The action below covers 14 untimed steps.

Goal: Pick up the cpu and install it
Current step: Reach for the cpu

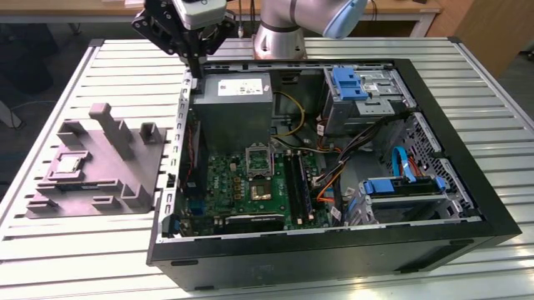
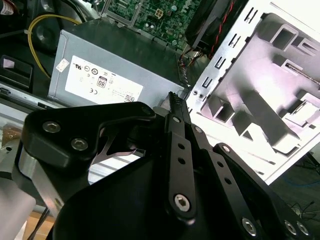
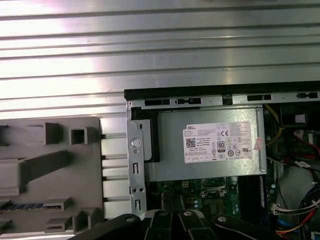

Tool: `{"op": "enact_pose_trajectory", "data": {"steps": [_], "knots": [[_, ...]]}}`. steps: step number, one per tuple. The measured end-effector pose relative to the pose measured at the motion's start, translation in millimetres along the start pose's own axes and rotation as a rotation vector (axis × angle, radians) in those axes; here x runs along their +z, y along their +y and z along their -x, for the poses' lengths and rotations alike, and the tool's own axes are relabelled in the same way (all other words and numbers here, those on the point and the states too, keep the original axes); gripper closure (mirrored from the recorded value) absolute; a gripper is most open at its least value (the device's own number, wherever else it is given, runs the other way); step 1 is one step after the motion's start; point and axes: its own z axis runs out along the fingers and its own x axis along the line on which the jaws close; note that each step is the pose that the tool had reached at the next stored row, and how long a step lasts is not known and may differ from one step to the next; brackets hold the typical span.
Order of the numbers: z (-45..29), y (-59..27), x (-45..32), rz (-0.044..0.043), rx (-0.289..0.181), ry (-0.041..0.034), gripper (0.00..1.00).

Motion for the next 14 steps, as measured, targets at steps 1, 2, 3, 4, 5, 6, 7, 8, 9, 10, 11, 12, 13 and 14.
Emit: {"op": "enact_pose_trajectory", "data": {"steps": [1,2,3,4,5,6,7,8,9,10,11,12,13,14], "knots": [[-0.4,0.0,0.0,0.0001,0.0,0.0,0.89],[-0.8,-0.1,0.1,0.0001,0.0,0.0,0.89],[-1.2,-0.1,0.0,0.0,0.0,0.0,0.89],[-1.6,-0.1,0.0,0.0,0.0,0.0001,0.89],[-2.0,-0.2,0.0,0.0,0.0,0.0,0.89],[-2.4,-0.2,0.1,0.0001,0.0,0.0,0.89],[-2.8,-0.2,0.1,0.0,0.0,0.0,0.89],[-3.2,-0.3,0.1,0.0001,0.0,0.0,0.89],[-3.6,-0.3,0.1,0.0,0.0,0.0,0.89],[-4.0,-0.3,0.1,0.0,0.0,0.0,0.89],[-4.4,-0.3,0.1,0.0,0.0,0.0,0.89],[-4.8,-0.4,0.2,0.0,0.0,0.0001,0.89],[-5.2,-0.4,0.2,0.0,0.0,0.0,0.89],[-5.6,-0.4,0.2,0.0,0.0,0.0,0.89]]}}
